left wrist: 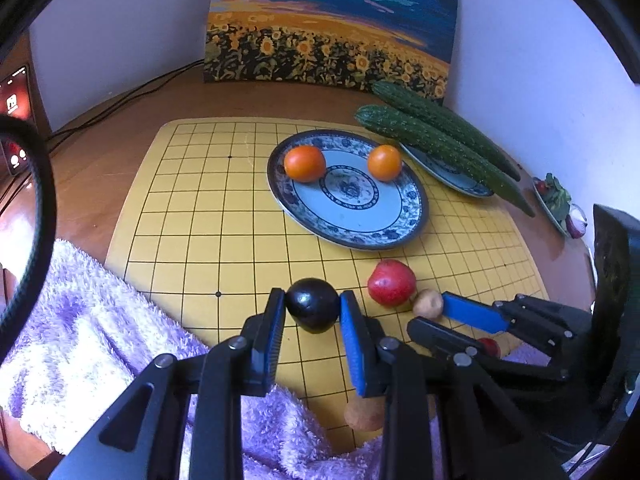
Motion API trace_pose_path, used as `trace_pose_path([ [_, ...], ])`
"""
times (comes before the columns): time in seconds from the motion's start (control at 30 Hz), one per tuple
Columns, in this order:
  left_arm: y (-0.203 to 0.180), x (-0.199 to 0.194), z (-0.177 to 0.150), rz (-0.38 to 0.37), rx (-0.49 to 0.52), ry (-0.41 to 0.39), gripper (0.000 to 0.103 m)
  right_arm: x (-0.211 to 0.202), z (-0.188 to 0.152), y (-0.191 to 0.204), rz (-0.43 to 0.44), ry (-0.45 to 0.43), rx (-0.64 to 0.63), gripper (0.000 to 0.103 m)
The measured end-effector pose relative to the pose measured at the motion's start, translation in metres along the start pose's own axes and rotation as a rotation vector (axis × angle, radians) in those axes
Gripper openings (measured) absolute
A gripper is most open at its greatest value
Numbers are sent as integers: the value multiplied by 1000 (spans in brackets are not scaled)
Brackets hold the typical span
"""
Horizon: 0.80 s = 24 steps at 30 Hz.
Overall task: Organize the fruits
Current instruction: 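Grasp the black plum with the left tool while the right tool grasps a small potato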
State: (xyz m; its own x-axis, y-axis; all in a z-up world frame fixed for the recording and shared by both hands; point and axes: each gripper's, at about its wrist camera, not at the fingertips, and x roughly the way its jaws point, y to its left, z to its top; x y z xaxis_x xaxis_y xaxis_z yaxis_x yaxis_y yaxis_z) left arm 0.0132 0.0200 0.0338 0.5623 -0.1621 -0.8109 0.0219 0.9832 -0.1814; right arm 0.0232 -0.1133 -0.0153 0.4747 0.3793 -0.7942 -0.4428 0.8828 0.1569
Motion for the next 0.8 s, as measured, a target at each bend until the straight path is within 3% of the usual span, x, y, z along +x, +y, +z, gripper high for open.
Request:
trace_pose_path([
  [0.13,-2,1,1,-3,1,-1,29,1,0,-2,-5,-11,-3,27],
  [0.8,-18,9,44,-5,32,-38,29,-23,22,-18,26,-63,-7,27],
])
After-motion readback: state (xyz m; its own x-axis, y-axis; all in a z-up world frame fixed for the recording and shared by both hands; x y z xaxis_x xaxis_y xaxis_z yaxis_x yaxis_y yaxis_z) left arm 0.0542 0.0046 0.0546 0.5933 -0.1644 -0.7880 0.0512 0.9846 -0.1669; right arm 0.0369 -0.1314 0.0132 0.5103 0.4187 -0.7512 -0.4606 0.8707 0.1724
